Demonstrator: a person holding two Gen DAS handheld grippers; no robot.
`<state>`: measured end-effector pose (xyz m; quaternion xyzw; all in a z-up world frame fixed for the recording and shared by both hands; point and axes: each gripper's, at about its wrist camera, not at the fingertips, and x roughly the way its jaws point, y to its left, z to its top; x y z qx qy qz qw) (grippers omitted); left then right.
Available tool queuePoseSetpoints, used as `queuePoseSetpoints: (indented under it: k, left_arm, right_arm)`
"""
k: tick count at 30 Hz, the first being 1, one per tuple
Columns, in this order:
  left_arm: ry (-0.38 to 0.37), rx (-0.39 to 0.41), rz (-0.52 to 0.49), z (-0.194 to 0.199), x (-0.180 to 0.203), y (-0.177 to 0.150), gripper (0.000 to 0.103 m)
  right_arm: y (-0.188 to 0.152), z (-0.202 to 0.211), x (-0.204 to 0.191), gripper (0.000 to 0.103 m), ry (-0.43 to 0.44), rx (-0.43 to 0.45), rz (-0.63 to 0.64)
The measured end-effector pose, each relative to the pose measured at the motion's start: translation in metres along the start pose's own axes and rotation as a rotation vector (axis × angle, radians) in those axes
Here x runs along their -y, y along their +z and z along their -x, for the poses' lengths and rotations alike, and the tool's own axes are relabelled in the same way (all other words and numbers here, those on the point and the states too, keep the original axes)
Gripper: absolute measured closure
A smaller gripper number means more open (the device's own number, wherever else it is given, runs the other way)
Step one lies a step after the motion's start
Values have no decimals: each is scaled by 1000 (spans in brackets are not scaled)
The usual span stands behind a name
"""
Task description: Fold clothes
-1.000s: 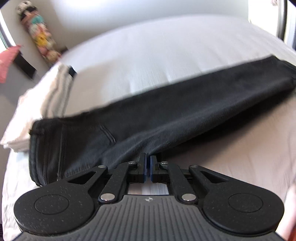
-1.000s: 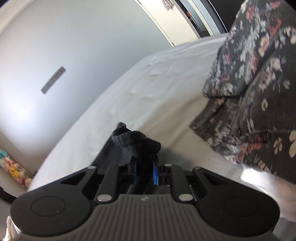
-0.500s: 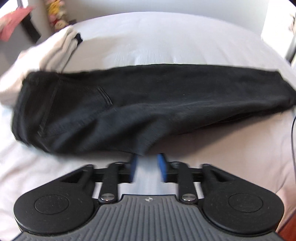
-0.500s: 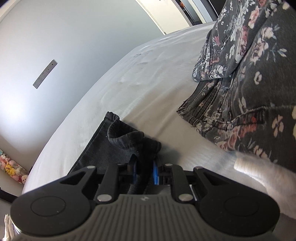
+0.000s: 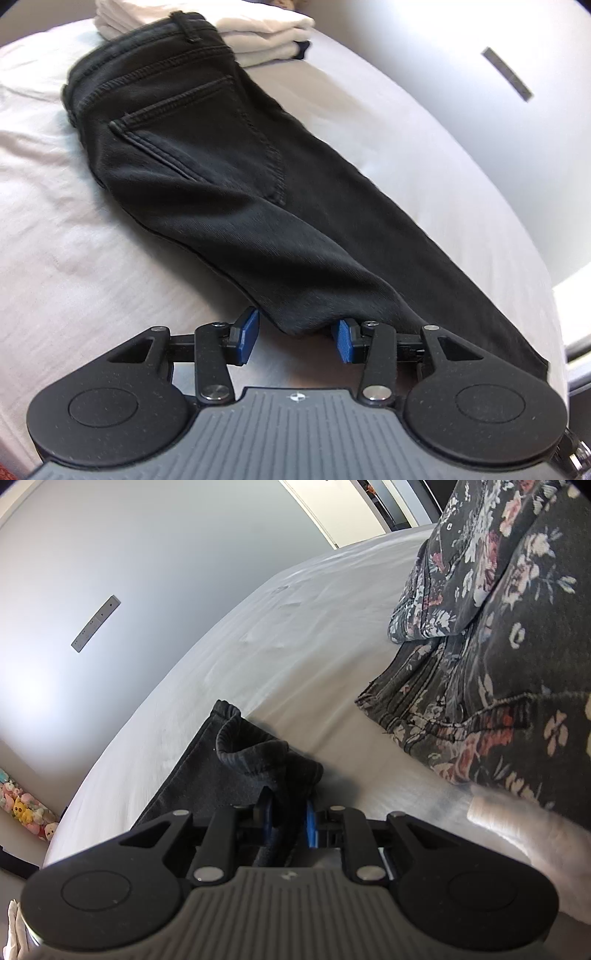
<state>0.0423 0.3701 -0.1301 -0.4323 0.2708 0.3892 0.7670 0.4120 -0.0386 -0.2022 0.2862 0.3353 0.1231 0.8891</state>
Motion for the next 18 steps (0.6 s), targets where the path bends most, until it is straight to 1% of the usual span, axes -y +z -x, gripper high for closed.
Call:
queuePoseSetpoints:
  k: [2,4,5,6,7,8,9,11,12,14,18]
  left_arm:
    - [-1,2,51,-3,-3,3,53]
    - [-4,-23,109,-9,-5,6,58]
    - [-5,-36,131,-12,-5,6,63]
    - [-6,-42,144,-12,-5,6,71]
    - [-7,-48,148,-12,-5,7,73]
    - [-2,-53,143,-10,-4,10,78]
    - [3,-63,136,-7,-4,14,82]
    - [8,-130,92,-2,-4,24,86]
    - [16,-174,49,2,-1,29,88]
    - [37,-262,-79,6,6,39,89]
    - [120,-385,-283,-7,22,33,90]
  right_arm:
    - [0,2,0,83,0,0,2]
    - [0,3,1,83,0,1,7]
    - [0,4,1,83,-1,1,8]
    - [0,5,1,83,-2,2,9]
    - [0,4,1,83,-3,4,9]
    - [1,1,-1,83,-4,7,8]
    - [1,-1,-2,83,-3,11,8]
    - [2,3,-3,83,4,27,14]
    - [2,5,-4,84,6,35,20]
    - [1,8,-5,84,9,43,20]
    - [2,5,-2,84,0,19,-20]
